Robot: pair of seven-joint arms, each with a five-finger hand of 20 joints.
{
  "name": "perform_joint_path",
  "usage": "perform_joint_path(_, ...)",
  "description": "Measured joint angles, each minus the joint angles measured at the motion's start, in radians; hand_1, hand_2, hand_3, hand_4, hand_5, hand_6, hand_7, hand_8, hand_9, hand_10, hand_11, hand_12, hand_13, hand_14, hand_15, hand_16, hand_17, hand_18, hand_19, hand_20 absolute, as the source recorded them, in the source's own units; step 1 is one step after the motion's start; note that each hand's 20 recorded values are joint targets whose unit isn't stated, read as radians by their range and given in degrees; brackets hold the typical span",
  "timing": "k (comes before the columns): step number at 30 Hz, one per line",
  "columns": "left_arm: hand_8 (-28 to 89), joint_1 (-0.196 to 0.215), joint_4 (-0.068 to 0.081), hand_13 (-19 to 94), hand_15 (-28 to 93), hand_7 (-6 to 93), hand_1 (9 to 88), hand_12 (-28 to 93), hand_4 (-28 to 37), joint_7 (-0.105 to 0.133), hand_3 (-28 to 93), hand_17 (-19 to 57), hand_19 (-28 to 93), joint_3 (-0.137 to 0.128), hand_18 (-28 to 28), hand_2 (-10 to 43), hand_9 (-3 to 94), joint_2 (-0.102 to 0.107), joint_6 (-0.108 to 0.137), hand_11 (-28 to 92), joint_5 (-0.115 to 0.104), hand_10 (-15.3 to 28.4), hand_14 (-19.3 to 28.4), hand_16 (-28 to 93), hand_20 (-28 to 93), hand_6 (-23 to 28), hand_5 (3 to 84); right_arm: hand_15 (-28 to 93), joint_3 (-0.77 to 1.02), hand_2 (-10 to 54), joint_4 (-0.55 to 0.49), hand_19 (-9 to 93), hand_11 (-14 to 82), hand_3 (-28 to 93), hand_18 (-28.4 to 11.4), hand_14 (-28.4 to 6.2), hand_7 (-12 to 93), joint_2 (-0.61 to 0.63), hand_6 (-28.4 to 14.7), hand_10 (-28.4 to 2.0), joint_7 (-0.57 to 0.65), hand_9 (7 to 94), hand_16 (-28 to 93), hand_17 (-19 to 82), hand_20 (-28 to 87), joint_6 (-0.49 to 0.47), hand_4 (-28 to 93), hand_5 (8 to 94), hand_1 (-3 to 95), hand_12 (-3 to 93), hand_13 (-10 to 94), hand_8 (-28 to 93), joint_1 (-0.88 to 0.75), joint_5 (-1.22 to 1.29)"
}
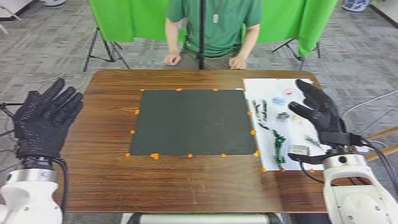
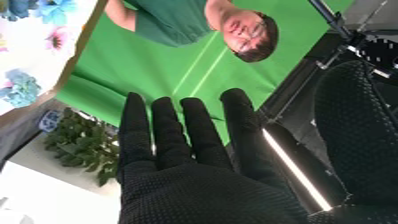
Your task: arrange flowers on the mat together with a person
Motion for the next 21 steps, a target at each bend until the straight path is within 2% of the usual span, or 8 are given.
perform_joint_path(5,-8,0.003,-0.002,26,23,8.5,22.1,8,-28.3,0.006,70,-3.0,31,0.0,13.3,15.4,35.4,-0.002,0.0,15,-0.01,14.2,13.2,-6,10,7.0,42.7,9,0.0,2.7,-0.001,38,3.0,76,-16.1,-14.4,13,0.001,-4.8,-16.8,0.0,29.6,25,6,9,-0.001,-22,31.6,22.9,17.9,22,-8,0.0,0.001)
perform_joint_path(9,-8,0.01,-0.005,26,24,8.6,22.0,8,-28.3,0.01,71,-3.0,31,-0.003,13.4,15.4,35.5,-0.003,0.0,15,-0.014,14.2,13.3,-6,10,7.0,42.8,14,-0.006,-0.5,-0.013,42,4.4,75,-17.1,-15.6,13,0.009,-5.7,-17.7,0.04,33.2,24,6,10,0.007,-21,37.1,21.2,17.7,24,-9,0.0,-0.033)
perform_joint_path(16,-8,0.017,-0.008,27,24,8.7,22.1,8,-28.3,0.013,71,-3.0,31,-0.012,13.4,15.3,35.6,-0.006,0.001,15,-0.017,14.2,13.3,-6,10,7.1,42.9,20,-0.023,-2.5,-0.06,45,6.3,75,-17.4,-15.7,13,0.044,-6.0,-18.3,0.377,35.5,21,7,10,0.017,-21,39.0,21.3,17.6,26,-9,0.0,-0.368)
perform_joint_path(18,-8,0.017,-0.008,27,24,8.8,22.3,8,-28.3,0.014,71,-3.1,31,-0.013,13.5,15.3,35.7,-0.006,0.001,15,-0.018,14.2,13.3,-6,10,7.1,42.9,20,-0.022,-2.4,-0.06,45,6.2,75,-17.4,-15.8,13,0.052,-5.9,-18.2,0.385,35.3,20,7,9,0.03,-21,38.9,21.5,17.6,26,-9,-0.003,-0.374)
perform_joint_path(21,-8,0.017,-0.008,27,24,8.8,22.4,8,-28.3,0.014,71,-3.1,31,-0.014,13.5,15.3,35.7,-0.006,0.001,15,-0.022,14.3,13.3,-6,10,7.1,42.9,19,-0.013,-2.2,-0.059,44,6.0,75,-17.5,-15.7,13,0.054,-5.7,-18.1,0.316,35.0,20,7,9,0.068,-21,38.4,21.6,17.6,25,-9,-0.01,-0.286)
